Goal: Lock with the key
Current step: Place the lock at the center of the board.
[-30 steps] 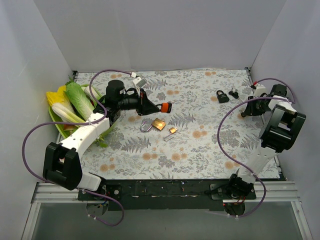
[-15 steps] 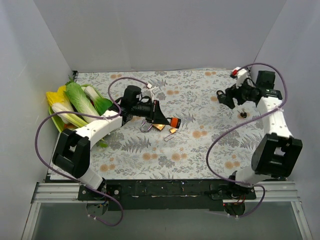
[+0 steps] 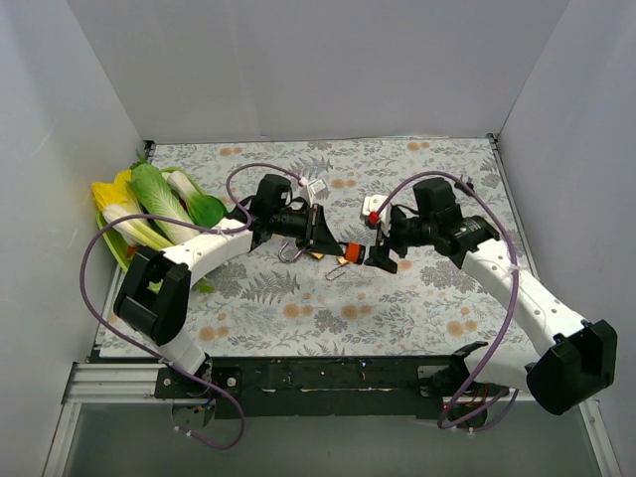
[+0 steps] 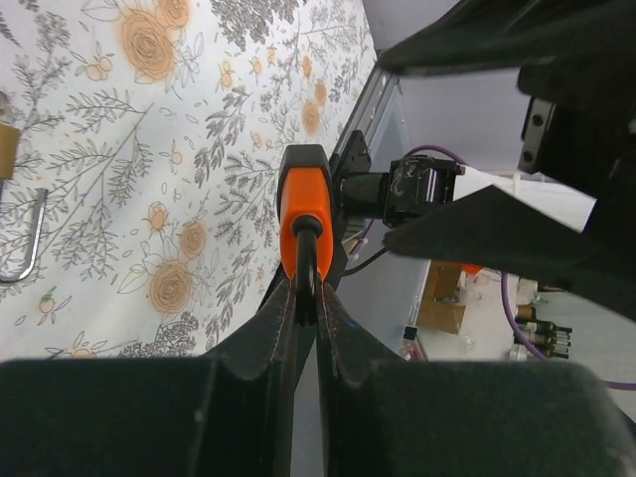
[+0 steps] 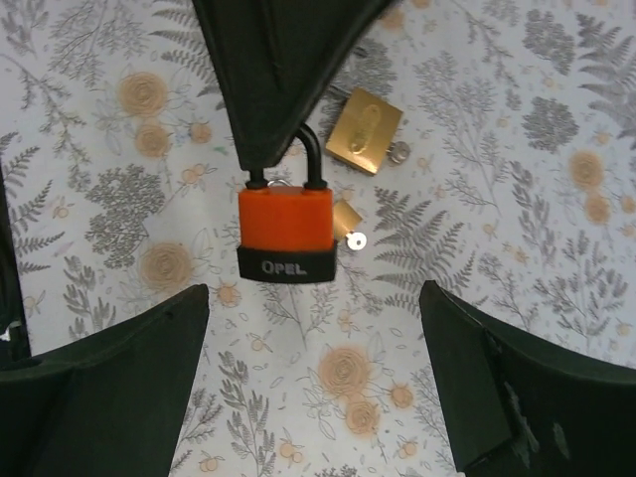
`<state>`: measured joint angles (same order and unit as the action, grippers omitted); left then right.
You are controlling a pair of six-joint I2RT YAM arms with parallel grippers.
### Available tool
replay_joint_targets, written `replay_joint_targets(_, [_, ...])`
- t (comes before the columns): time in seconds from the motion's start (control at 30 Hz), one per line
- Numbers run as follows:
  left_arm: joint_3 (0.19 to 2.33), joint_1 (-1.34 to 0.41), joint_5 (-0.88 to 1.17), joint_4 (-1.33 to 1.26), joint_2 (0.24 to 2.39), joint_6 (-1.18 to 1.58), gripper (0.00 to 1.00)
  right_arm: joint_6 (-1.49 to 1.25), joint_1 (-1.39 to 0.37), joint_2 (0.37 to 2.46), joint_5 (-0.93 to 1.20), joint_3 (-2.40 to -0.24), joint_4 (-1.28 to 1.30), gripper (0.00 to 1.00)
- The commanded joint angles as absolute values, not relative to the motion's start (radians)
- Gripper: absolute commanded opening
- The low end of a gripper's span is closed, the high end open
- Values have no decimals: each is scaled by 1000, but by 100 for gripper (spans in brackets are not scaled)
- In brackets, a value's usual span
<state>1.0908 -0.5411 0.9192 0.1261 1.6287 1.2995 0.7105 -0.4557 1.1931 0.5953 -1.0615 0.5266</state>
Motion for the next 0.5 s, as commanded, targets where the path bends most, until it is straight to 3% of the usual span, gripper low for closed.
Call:
replay_joint_targets(0.0, [1112,-589,968,87,1557,1296,0,701,-549,1181,565,-1032,477,94])
replay_joint_targets(0.17, [1101,-594,968,83,1542,1295,0,703,-591,1207,557,-1028,465,94])
replay_joint_targets(0.47, [1086,-595,982,45,1531,1318,0,713,-612,1209,515,-974,446,77])
